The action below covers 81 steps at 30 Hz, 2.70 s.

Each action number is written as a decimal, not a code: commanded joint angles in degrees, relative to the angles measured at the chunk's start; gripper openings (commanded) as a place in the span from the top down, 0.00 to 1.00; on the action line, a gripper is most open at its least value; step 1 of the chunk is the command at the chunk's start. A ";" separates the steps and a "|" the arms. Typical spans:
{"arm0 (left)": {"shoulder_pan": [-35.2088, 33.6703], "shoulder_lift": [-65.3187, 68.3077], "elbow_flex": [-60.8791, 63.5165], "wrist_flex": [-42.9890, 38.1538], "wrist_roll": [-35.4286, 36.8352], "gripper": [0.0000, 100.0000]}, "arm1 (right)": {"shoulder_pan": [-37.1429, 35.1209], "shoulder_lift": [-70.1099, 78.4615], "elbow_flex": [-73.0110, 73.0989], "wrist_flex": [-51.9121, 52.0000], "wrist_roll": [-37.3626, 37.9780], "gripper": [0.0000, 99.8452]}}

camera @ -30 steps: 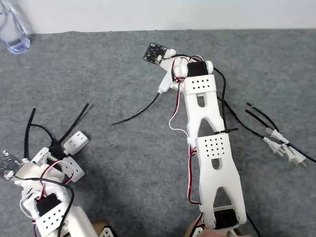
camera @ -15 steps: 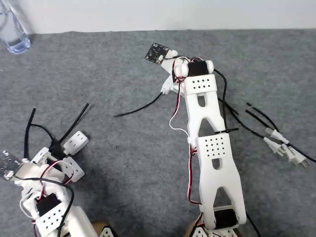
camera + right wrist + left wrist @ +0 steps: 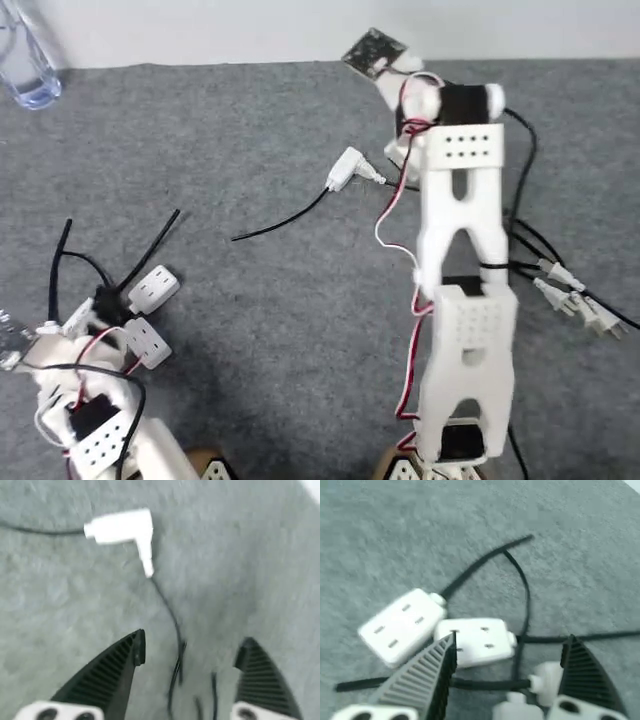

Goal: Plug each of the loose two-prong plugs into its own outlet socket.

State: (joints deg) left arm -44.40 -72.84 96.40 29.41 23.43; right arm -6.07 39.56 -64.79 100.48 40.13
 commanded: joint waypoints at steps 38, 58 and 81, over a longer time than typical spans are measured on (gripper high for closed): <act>7.03 -0.09 -44.53 38.42 -49.85 0.73 | -0.66 -100.70 143.12 -51.56 -11.08 0.74; -0.70 63.21 -106.33 71.12 -80.26 0.73 | -2.95 -102.90 151.47 -61.14 -8.70 0.74; 23.91 83.69 -82.42 56.18 -87.30 0.79 | -2.77 -102.90 153.14 -64.75 -5.19 0.74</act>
State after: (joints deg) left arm -20.22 11.03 12.79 90.07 -63.69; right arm -8.79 -62.68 88.88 36.92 34.42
